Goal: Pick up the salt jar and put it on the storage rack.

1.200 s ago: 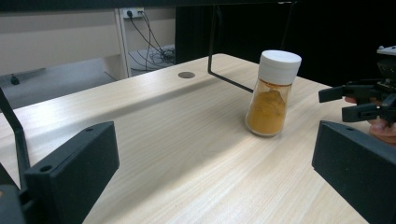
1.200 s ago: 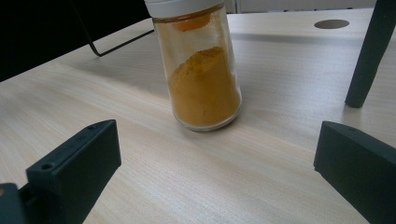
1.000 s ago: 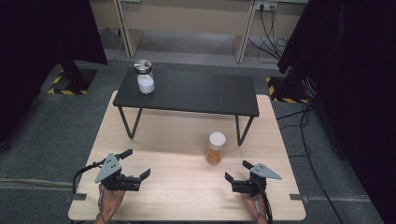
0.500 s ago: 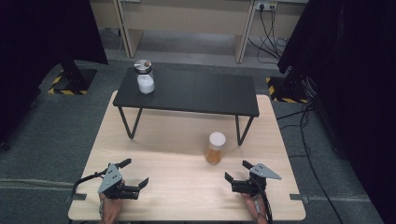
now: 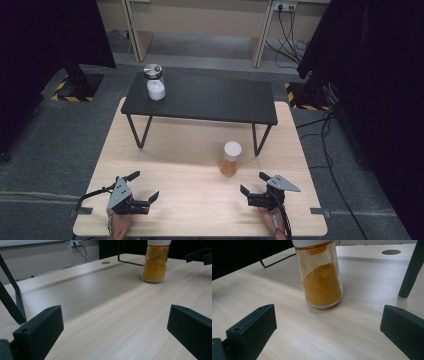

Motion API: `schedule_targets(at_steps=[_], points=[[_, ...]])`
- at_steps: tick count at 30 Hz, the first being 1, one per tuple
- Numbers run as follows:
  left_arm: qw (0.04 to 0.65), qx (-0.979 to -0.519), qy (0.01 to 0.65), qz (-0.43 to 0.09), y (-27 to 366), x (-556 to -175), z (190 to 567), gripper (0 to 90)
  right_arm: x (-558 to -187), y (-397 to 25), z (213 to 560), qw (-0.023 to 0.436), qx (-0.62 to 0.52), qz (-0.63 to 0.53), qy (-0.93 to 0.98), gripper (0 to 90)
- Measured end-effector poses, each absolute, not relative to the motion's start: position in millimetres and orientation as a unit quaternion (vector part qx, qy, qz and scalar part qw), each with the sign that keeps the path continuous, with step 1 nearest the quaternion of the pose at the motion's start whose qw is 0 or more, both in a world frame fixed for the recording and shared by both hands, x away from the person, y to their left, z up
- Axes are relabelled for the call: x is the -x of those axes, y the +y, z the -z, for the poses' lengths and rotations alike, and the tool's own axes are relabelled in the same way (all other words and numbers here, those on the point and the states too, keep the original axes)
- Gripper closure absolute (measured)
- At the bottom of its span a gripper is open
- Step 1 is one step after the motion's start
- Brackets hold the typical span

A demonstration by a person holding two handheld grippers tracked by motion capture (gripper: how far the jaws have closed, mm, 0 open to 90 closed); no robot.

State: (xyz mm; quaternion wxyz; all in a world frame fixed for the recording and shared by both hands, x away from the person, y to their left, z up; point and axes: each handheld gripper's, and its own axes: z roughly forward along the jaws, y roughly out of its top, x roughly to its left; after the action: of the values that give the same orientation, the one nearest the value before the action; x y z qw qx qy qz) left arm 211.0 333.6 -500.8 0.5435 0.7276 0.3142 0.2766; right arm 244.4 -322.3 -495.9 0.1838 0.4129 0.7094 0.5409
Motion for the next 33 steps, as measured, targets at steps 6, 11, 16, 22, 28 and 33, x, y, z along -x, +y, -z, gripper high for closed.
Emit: schedule_targets(at_steps=[6, 11, 16, 22, 28, 33], points=[[0.554, -0.723, 0.322, -0.259, 341, -216, 503, 0.2, -244, -321, 496, 0.186, -0.413, -0.540, 0.709, 0.5], [0.577, -0.695, 0.352, -0.244, 352, -216, 510, 0.1, -243, -321, 496, 0.187, -0.413, -0.540, 0.709, 0.5], [0.574, -0.699, 0.354, -0.235, 353, -219, 509, 0.2, -244, -322, 496, 0.185, -0.414, -0.540, 0.710, 0.4], [0.574, -0.702, 0.354, -0.229, 353, -220, 509, 0.2, -244, -322, 496, 0.185, -0.415, -0.540, 0.708, 0.5], [0.575, -0.704, 0.352, -0.225, 354, -221, 509, 0.2, -244, -321, 496, 0.186, -0.414, -0.539, 0.709, 0.5], [0.575, -0.704, 0.351, -0.223, 354, -221, 509, 0.1, -244, -321, 496, 0.185, -0.415, -0.539, 0.709, 0.5]])
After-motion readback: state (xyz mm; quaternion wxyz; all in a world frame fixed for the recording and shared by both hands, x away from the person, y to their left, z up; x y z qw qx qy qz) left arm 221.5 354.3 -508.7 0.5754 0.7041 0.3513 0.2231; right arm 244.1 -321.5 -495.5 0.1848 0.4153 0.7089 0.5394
